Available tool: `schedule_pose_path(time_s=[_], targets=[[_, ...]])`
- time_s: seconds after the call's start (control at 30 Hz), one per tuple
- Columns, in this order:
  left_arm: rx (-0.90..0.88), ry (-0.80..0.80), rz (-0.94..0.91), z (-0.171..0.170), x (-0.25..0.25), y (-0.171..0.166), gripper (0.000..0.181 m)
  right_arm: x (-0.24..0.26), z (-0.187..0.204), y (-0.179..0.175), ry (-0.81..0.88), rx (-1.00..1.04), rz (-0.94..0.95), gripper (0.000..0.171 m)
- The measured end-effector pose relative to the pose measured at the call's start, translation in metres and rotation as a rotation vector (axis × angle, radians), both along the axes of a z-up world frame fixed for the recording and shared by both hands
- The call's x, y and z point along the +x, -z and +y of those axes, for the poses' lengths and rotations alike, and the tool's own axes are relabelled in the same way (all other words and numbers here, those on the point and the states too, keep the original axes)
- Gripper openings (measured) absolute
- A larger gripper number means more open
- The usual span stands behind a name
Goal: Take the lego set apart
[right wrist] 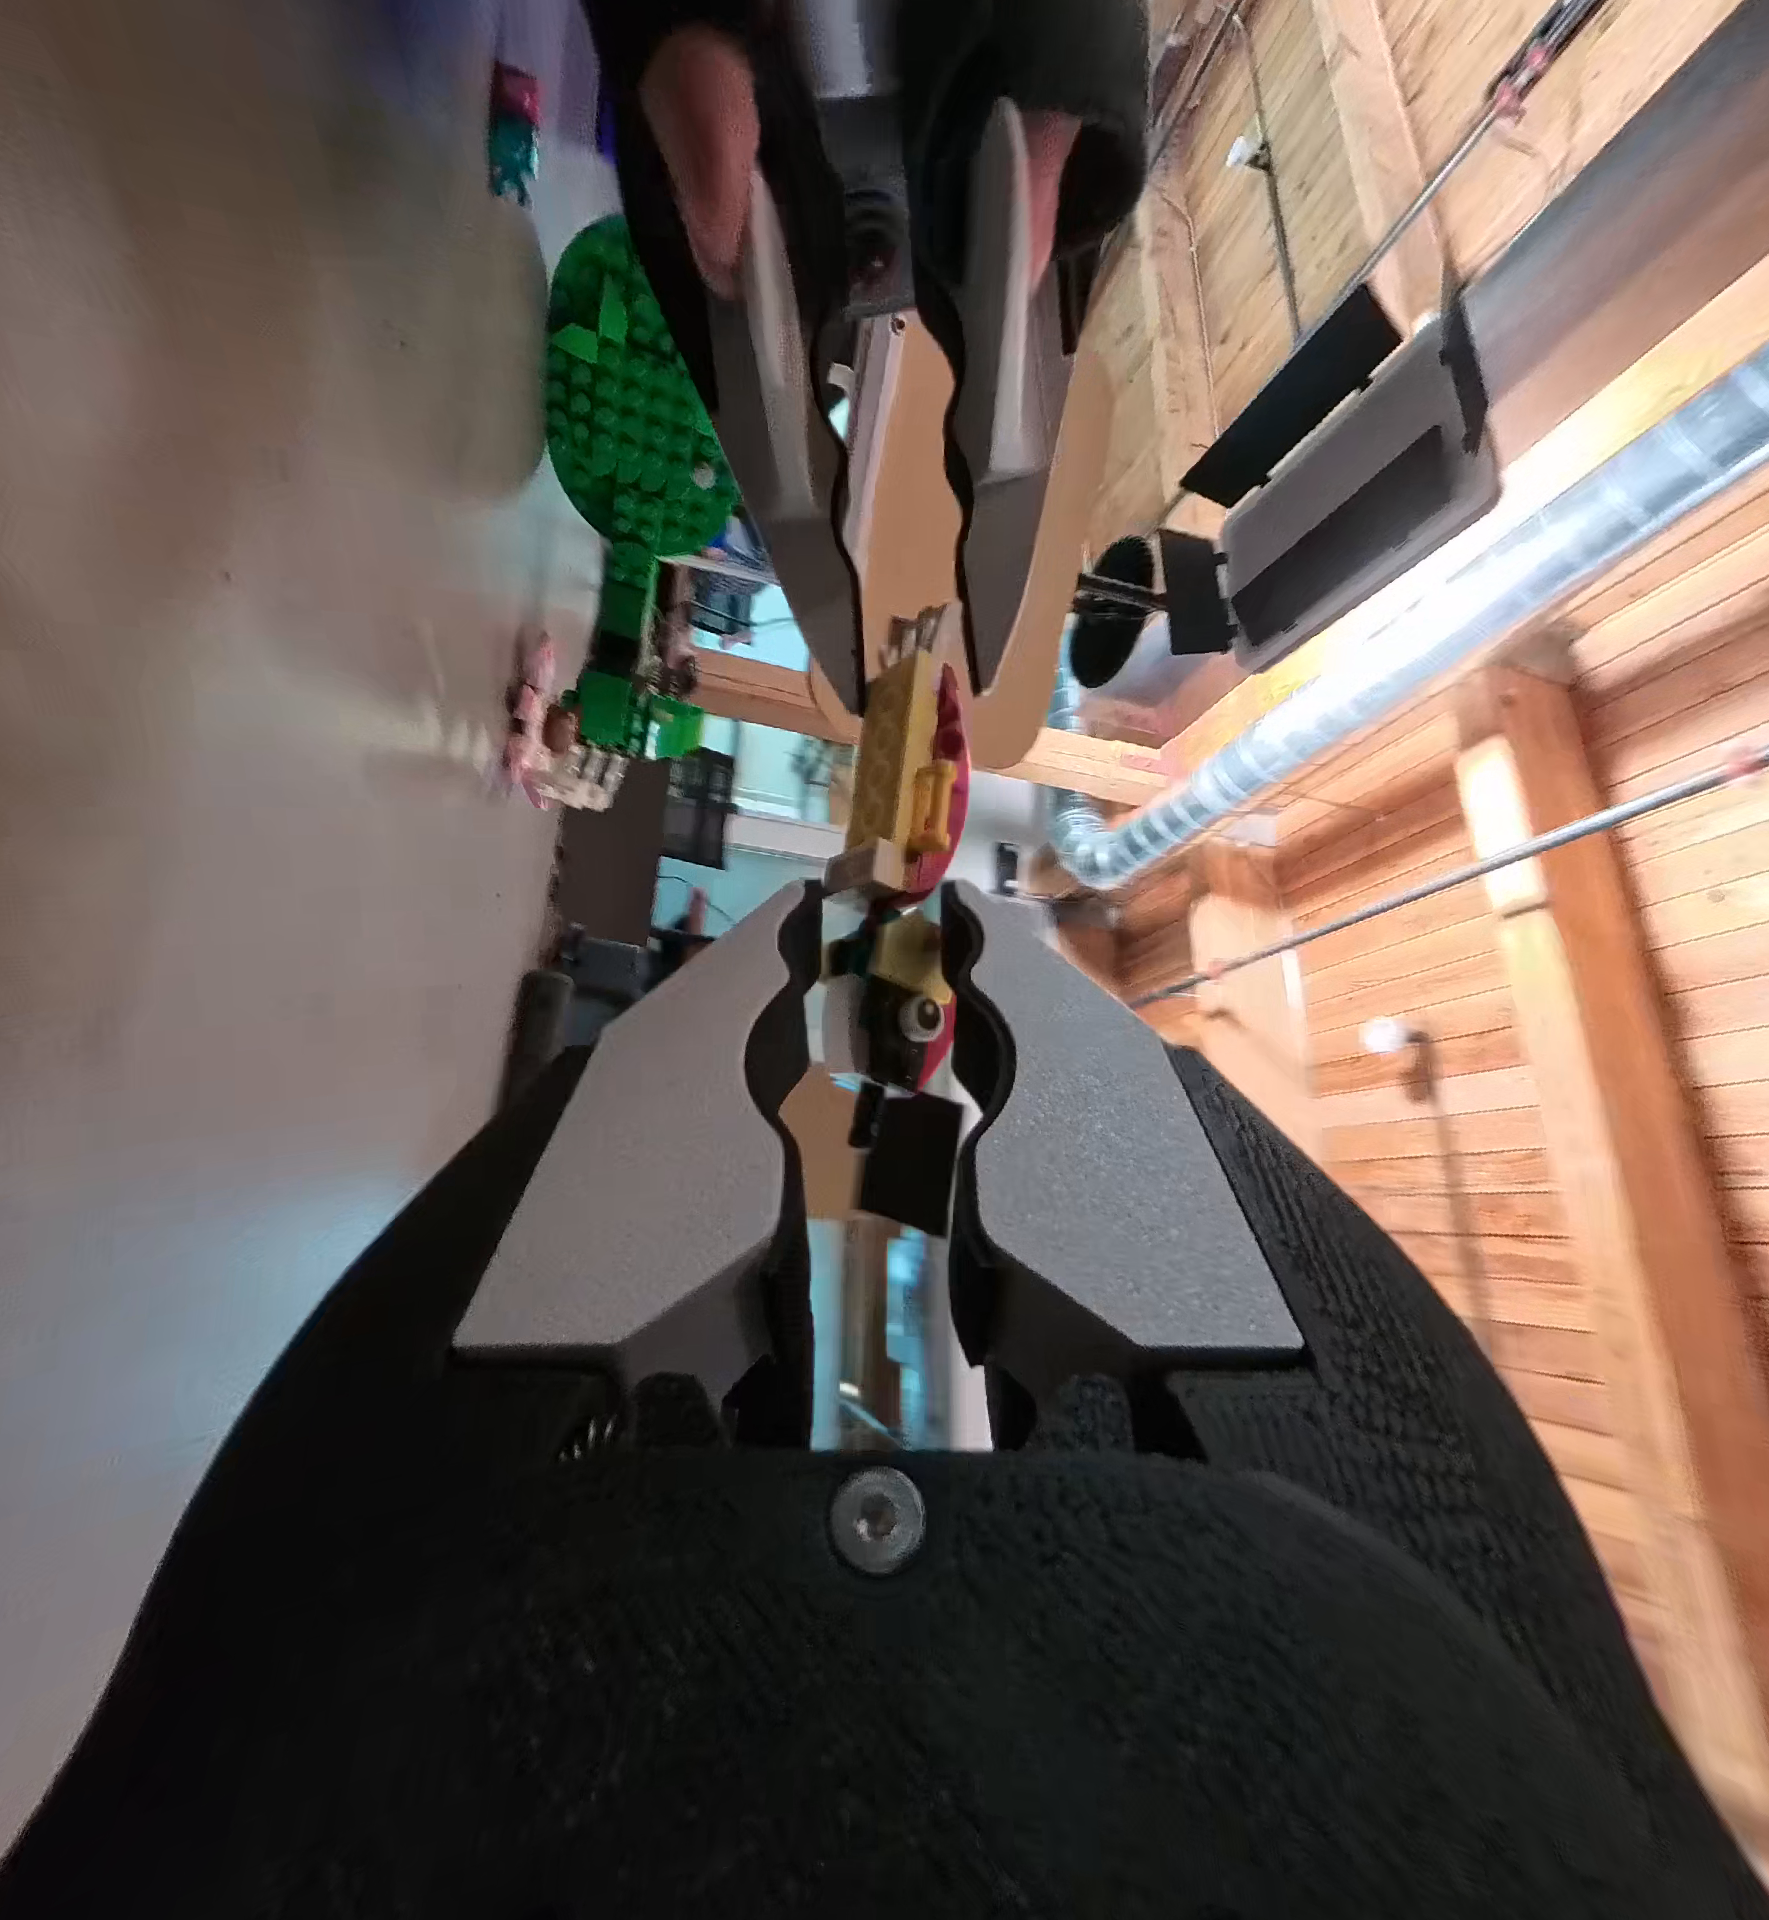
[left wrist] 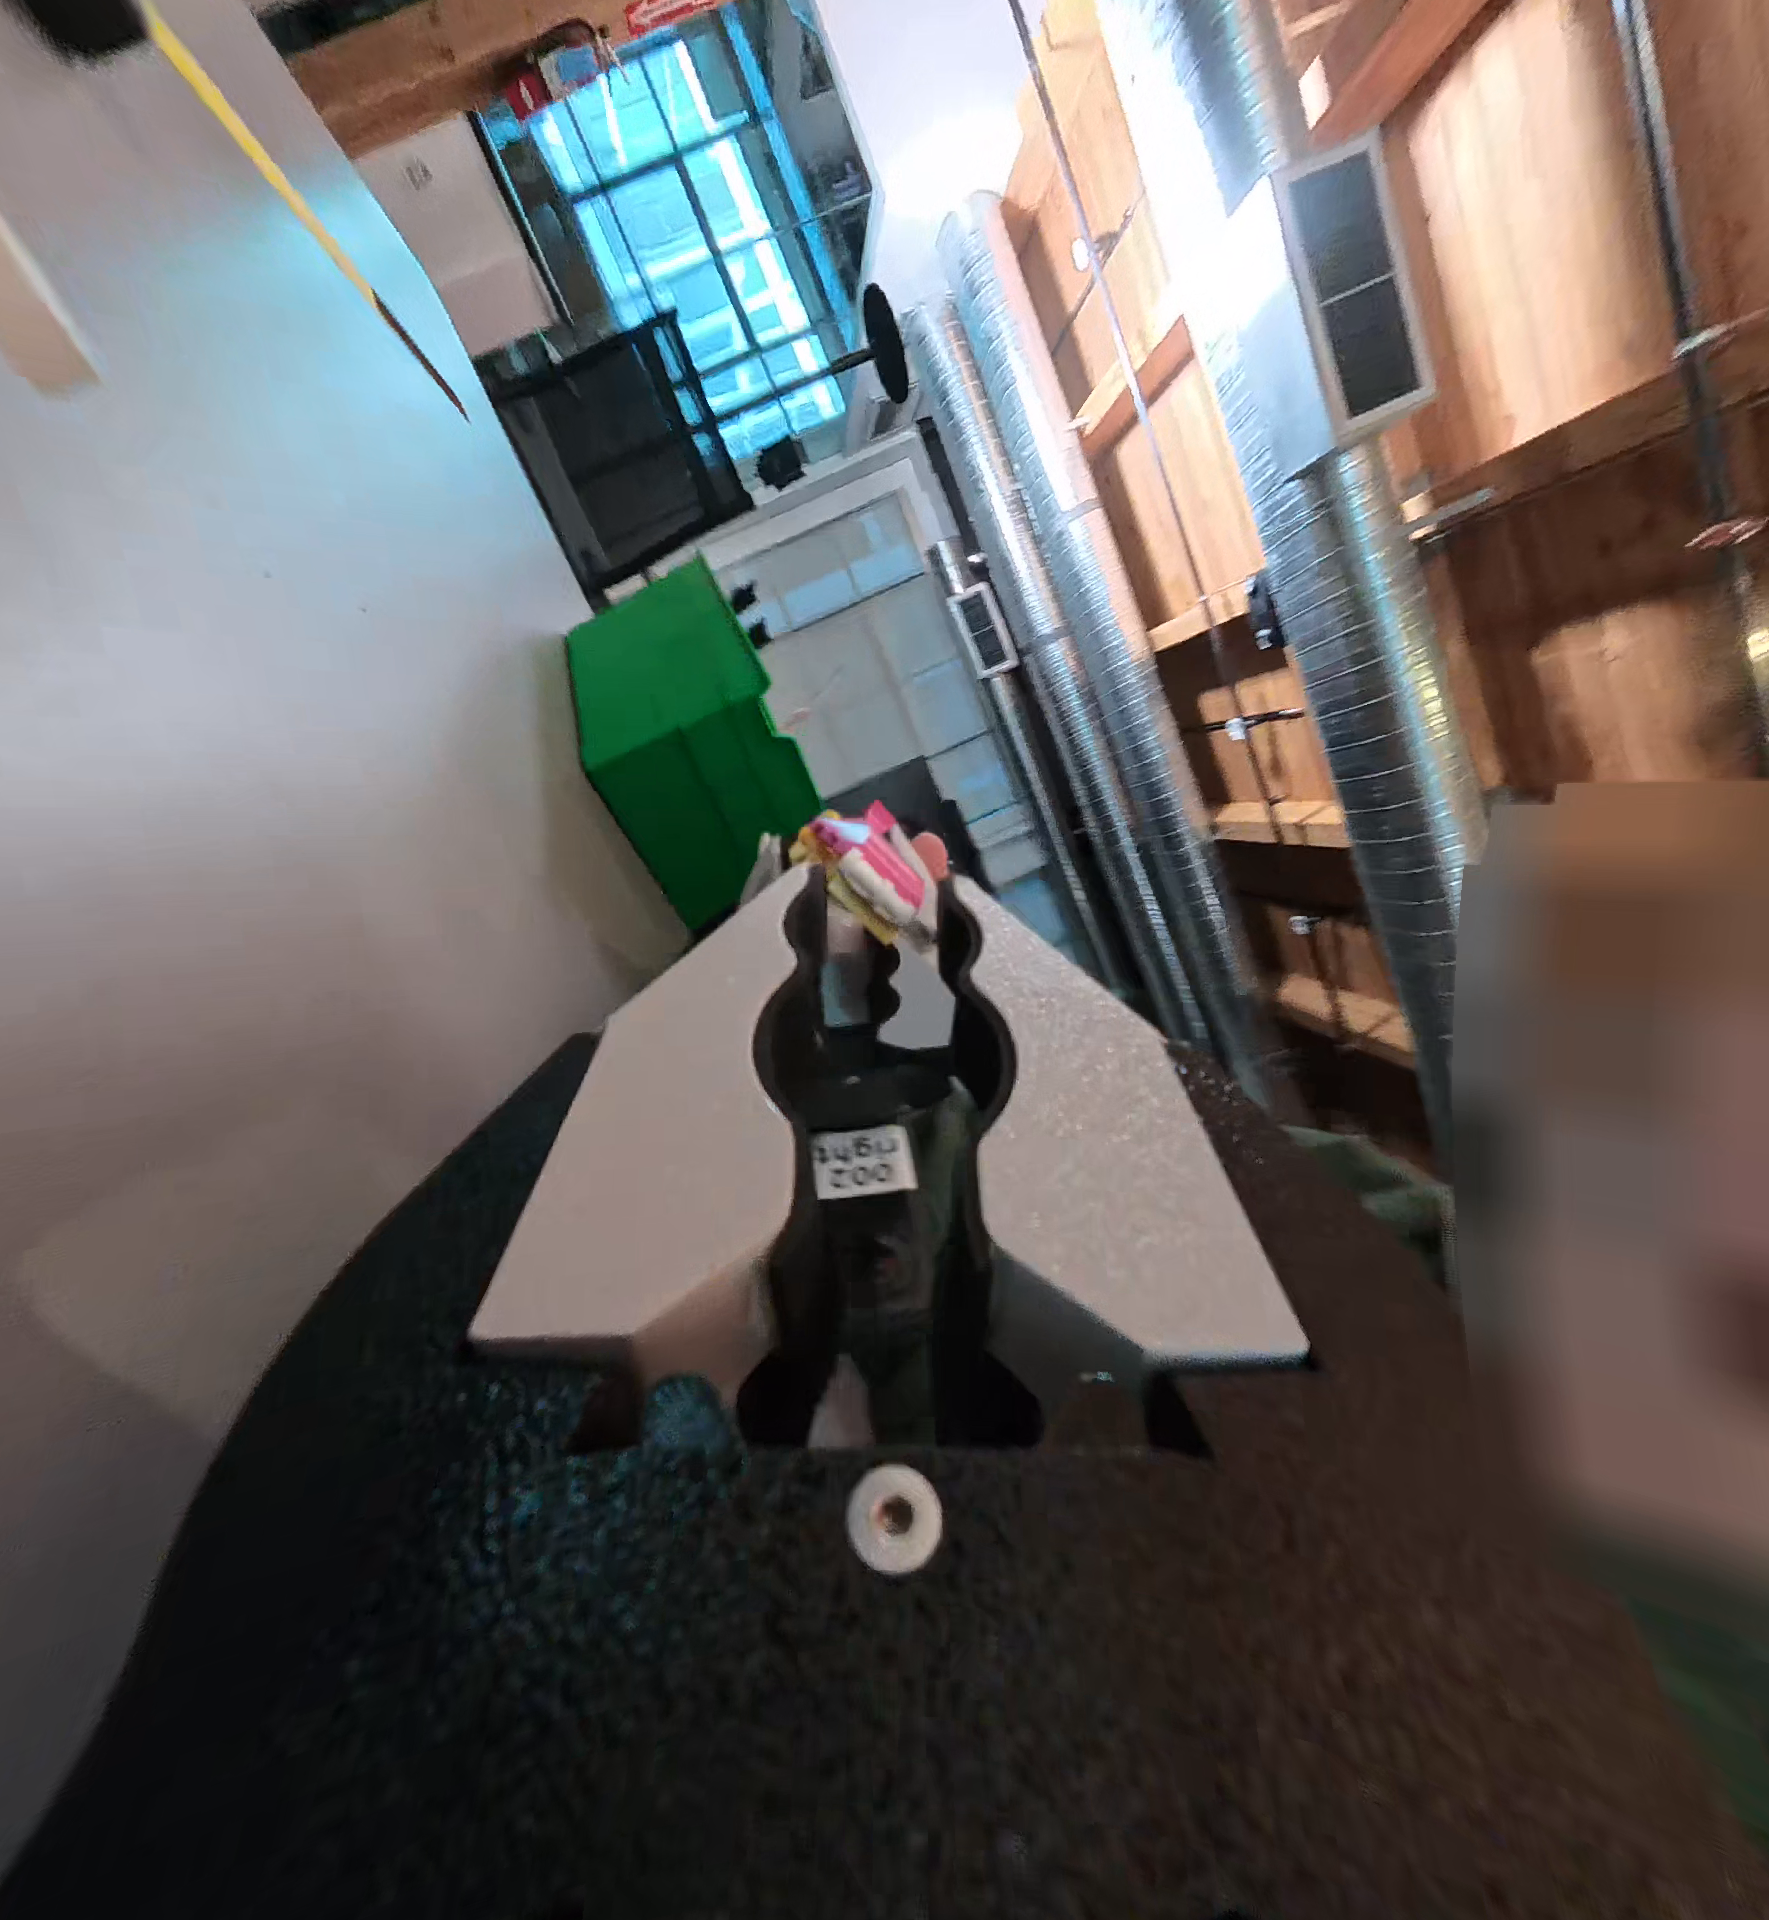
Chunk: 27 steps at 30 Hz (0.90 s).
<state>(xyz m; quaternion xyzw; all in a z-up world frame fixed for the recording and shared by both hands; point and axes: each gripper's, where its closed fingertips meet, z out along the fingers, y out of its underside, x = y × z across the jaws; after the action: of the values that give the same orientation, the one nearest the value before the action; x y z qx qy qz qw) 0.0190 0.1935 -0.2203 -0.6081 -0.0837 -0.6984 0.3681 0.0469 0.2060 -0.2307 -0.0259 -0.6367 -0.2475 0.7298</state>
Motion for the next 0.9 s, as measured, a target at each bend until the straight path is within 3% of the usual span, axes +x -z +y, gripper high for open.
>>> schedule_pose_path(time_s=[0.07, 0.17, 0.27, 0.37, 0.57, 0.9], targets=[[0.075, -0.088, 0.111, 0.004, -0.008, -0.002, 0.015, -0.001, 0.0, 0.008, -0.026, -0.15, -0.016, 0.036], [0.2, -0.226, 0.403, 0.008, -0.021, 0.002, 0.005, -0.004, -0.003, 0.016, -0.086, -0.55, -0.015, 0.055], [0.282, -0.27, 0.556, 0.006, -0.017, 0.0, 0.002, -0.017, -0.01, 0.022, -0.094, -1.013, 0.004, 0.06], [0.331, -0.304, 0.749, 0.01, -0.013, 0.011, 0.002, -0.031, -0.013, 0.023, -0.057, -1.237, 0.057, 0.054], [0.35, -0.296, 0.787, 0.01, -0.006, 0.015, 0.002, -0.041, -0.004, 0.027, 0.055, -1.29, 0.112, 0.027], [0.344, -0.303, 0.827, 0.013, 0.0, 0.02, 0.002, -0.034, -0.001, 0.027, 0.048, -1.033, 0.066, 0.024]])
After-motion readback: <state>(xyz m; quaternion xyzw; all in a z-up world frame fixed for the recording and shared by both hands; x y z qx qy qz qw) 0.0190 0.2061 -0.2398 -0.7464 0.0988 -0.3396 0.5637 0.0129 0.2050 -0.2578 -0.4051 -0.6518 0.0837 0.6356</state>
